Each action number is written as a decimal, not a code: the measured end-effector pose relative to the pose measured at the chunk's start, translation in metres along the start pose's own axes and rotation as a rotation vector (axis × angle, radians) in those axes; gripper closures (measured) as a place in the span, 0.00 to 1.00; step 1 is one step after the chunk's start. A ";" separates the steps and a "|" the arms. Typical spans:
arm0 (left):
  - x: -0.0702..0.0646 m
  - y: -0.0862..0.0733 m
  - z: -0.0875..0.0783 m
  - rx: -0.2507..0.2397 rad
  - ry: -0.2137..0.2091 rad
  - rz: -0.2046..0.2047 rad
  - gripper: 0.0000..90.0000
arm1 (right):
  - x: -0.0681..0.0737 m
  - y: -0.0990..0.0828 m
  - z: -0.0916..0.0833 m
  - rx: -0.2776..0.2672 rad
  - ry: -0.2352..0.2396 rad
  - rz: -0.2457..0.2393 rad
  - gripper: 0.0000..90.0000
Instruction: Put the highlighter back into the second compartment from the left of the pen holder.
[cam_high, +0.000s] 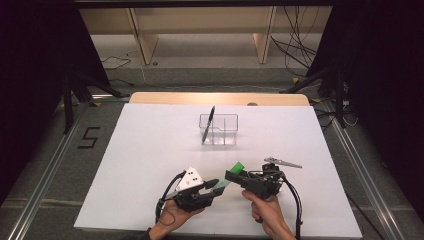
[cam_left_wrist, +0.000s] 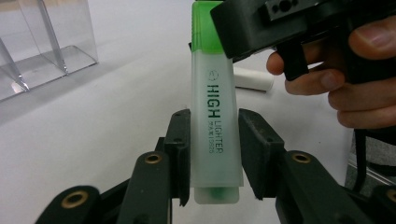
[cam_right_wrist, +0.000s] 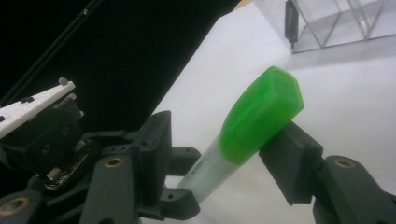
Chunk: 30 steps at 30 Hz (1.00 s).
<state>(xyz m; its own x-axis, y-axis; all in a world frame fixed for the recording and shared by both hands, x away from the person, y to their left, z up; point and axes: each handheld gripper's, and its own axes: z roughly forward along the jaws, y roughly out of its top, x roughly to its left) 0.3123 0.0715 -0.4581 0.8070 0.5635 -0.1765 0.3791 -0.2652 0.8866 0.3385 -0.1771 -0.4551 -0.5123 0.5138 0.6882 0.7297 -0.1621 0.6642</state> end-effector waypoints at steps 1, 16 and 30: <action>0.000 0.000 -0.001 -0.001 0.001 0.000 0.73 | 0.000 0.000 0.001 0.000 0.004 0.001 0.52; -0.001 0.000 -0.003 -0.026 -0.018 -0.017 0.73 | 0.000 -0.001 0.005 -0.003 0.018 0.015 0.74; 0.005 0.001 -0.003 -0.014 -0.109 -0.037 0.52 | 0.008 0.002 -0.001 -0.015 0.010 -0.079 0.83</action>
<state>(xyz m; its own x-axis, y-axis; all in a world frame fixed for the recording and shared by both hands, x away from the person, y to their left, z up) 0.3156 0.0764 -0.4573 0.8375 0.4840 -0.2537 0.4035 -0.2346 0.8844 0.3360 -0.1740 -0.4480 -0.5721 0.5174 0.6364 0.6804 -0.1340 0.7205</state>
